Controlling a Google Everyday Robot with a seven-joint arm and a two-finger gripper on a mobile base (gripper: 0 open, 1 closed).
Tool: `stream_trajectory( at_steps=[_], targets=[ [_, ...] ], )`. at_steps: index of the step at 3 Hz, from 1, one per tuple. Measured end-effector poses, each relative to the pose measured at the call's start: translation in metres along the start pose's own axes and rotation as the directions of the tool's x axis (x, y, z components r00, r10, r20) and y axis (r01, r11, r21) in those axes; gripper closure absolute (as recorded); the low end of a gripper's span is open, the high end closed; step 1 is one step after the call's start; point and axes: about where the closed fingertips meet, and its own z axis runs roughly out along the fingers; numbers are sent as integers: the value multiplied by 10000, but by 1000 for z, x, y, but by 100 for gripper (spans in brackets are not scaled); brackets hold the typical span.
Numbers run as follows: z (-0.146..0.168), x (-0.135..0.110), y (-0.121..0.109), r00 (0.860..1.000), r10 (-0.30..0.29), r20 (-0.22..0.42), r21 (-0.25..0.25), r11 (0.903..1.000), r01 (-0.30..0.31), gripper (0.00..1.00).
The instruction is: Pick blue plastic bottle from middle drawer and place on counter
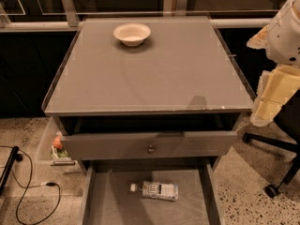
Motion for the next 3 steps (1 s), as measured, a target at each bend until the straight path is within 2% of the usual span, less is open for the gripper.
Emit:
stream_trajectory(
  at_steps=[2,3],
  targets=[
    [8,3,2,10000,22,-33,-81,10000,-22,0],
    [48,21,20,9999,84,142,-540,9985,-76,0]
  ],
)
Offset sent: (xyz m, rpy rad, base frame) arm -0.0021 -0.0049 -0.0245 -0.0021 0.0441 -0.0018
